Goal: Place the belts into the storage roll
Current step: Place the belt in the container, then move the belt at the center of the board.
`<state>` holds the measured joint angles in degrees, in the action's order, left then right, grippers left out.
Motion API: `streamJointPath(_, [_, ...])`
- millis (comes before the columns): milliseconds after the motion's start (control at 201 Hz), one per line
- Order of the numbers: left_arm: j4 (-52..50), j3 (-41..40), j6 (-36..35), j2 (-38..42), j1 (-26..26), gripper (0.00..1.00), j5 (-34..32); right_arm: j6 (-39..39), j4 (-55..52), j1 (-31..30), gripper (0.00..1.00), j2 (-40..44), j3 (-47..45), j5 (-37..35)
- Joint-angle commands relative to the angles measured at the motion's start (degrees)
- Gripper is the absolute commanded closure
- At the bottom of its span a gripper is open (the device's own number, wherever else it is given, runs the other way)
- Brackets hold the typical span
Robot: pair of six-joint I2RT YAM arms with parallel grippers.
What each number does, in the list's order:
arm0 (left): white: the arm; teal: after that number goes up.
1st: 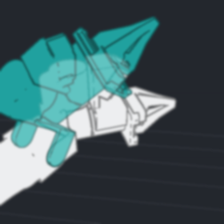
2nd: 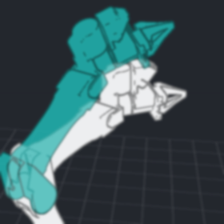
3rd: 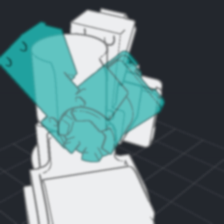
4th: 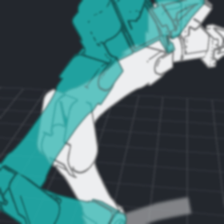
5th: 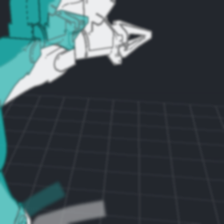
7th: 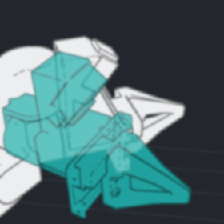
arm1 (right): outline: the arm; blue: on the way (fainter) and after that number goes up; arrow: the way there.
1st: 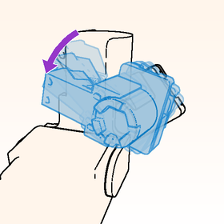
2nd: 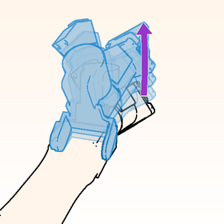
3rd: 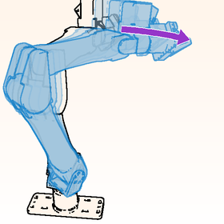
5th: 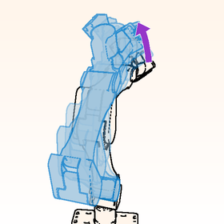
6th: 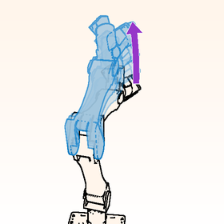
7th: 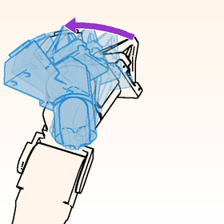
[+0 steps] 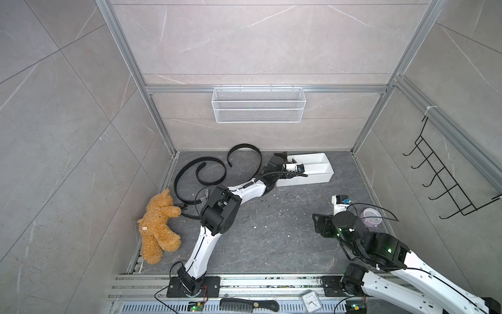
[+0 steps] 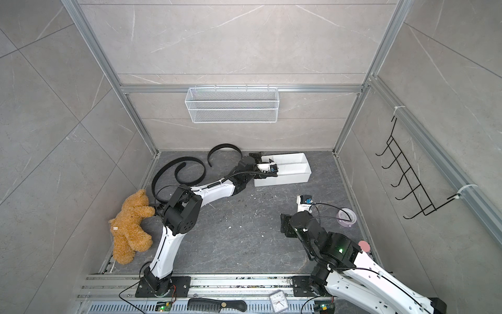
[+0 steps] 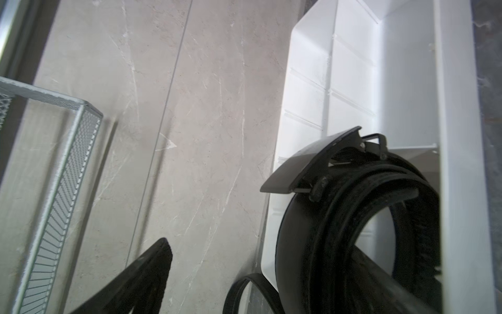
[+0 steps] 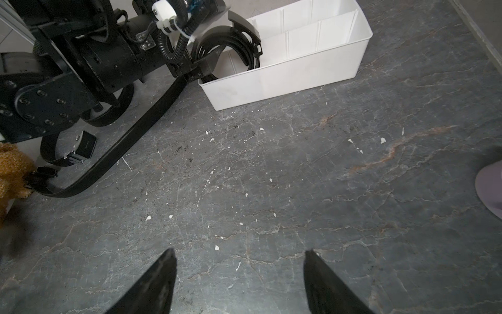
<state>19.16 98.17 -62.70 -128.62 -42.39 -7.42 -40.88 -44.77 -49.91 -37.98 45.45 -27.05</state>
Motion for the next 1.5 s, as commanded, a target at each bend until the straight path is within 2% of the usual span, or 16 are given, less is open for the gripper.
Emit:
streamJointPath(0, [-15.3,5.9,4.4,5.1,0.0,0.06,3.5,1.0,-0.5,-0.2,0.26,0.1,2.2,-1.0])
streamJointPath(70, [-29.7,12.6,7.4,4.1,0.6,0.06,6.1,1.0,-0.6,-0.2,0.26,0.2,2.1,-0.9])
streamJointPath(134, [-36.7,16.8,9.1,3.2,0.7,0.06,7.3,0.9,-0.7,-0.2,0.26,0.4,1.8,-0.8])
streamJointPath(289, [-40.8,18.1,12.0,3.6,0.8,0.05,8.6,0.4,-0.5,-0.2,0.26,1.0,1.1,-0.6])
streamJointPath(508, [-31.1,10.4,22.0,11.6,2.3,0.05,10.1,-0.1,-1.0,-0.1,0.26,-0.2,1.6,-0.5])
streamJointPath(662, [-30.6,6.7,31.9,16.5,2.4,0.06,2.1,0.0,-1.4,-0.2,0.26,-3.9,3.2,1.6])
streamJointPath(836, [-40.5,1.7,47.2,22.4,3.3,0.09,-10.4,0.0,-0.2,-0.2,0.26,-7.0,4.3,5.0])
streamJointPath(921, [-45.3,-3.1,54.7,26.3,3.8,0.1,-13.7,0.4,-0.7,-0.2,0.26,-9.1,5.4,6.5])
streamJointPath(1180, [-58.6,-15.4,73.2,32.9,8.3,0.11,-14.3,1.1,0.2,-0.1,0.26,-13.2,8.1,10.2])
streamJointPath(1304, [-60.1,-18.7,77.4,31.9,11.3,0.11,-11.6,1.2,0.6,-0.2,0.26,-14.4,8.7,12.0])
streamJointPath(1493, [-59.1,-20.7,78.3,27.1,14.7,0.11,-9.1,0.5,-0.5,-0.2,0.26,-15.0,9.2,13.3])
